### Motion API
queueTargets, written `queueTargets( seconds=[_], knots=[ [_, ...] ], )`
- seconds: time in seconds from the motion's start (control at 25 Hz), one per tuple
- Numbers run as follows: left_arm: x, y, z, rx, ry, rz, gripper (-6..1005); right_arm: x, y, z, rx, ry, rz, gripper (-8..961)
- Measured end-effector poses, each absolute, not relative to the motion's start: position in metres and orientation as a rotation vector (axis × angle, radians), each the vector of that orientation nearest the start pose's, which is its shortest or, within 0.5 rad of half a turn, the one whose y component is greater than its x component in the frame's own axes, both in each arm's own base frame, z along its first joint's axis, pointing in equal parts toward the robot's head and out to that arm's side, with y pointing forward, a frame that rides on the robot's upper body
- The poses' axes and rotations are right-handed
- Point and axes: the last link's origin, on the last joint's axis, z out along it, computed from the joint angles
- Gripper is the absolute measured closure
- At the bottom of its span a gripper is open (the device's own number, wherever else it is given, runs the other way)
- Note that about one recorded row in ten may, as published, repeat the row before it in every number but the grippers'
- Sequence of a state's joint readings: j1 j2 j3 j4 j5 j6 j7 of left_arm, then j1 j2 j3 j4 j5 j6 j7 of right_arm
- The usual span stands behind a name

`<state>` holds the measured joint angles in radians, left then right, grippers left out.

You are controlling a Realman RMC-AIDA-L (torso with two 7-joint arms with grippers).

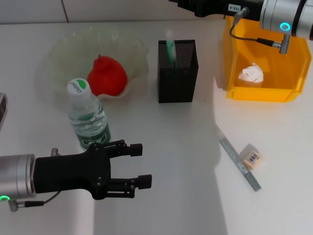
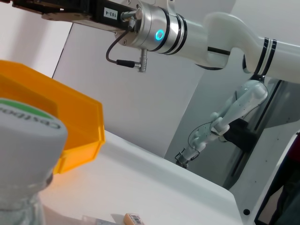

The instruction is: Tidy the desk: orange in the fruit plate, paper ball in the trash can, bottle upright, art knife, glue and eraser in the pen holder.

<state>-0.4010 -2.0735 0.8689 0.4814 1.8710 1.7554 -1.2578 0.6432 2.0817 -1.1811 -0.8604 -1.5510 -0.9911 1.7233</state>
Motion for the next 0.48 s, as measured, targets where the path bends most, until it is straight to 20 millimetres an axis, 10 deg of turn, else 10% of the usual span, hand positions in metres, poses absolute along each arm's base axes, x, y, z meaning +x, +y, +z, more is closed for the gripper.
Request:
queueTargets(
  seconds=[0.28, 0.48],
  knots=[
    [-0.272, 0.251, -0.034, -2.911, -0.718, -0.975, 140, 0.149, 0.418, 0.005, -2.449, 0.64, 0.844, 571],
    [-0.272, 0.251, -0.034, -2.914, -0.717, -0.974, 140, 0.151, 0.392, 0.05, -2.549, 0.541, 0.839, 410]
  ],
)
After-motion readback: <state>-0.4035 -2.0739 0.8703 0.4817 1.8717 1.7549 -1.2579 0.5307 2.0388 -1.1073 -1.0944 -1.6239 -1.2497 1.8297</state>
